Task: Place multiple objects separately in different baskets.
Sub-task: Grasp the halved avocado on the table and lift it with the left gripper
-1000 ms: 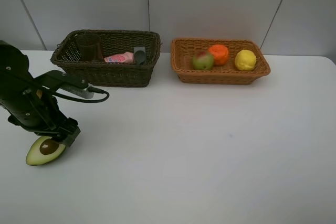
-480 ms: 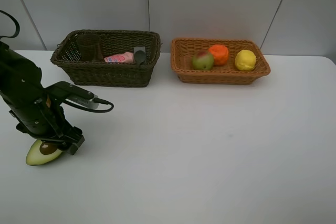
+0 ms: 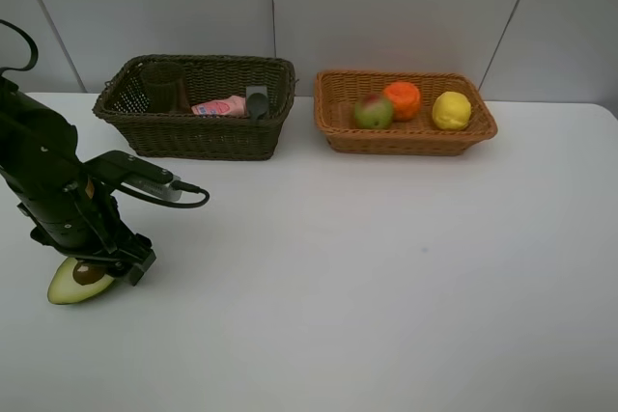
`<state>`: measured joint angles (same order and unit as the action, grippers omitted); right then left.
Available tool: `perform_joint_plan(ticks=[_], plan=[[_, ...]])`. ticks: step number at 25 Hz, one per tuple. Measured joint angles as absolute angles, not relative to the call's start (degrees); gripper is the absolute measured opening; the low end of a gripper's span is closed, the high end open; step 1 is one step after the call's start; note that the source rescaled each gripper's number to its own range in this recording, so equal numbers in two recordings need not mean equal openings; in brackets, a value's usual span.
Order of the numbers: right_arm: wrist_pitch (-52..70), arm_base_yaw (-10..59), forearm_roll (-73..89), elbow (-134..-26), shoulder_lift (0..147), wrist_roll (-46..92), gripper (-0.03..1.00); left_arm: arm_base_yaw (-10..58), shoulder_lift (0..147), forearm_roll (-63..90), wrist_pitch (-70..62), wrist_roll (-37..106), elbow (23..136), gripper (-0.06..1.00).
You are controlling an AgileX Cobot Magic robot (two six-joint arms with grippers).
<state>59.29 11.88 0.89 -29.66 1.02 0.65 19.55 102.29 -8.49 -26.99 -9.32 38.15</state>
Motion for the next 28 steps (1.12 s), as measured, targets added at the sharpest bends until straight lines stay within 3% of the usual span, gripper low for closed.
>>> perform_joint_plan(ticks=[7,11,28], plan=[[59.3,11.9,0.8,-29.7,1.0,0.7,1.0,19.6,102.3,-8.5,-27.0,-9.3,38.2,0.98],[59.3,11.9,0.8,-29.7,1.0,0.7,1.0,19.6,102.3,-8.5,-26.9,-9.3,38.2,0.75],[59.3,11.9,0.8,-29.7,1.0,0.7,1.0,19.6,102.3,-8.5,-26.7,-9.2,38.2,0.74]])
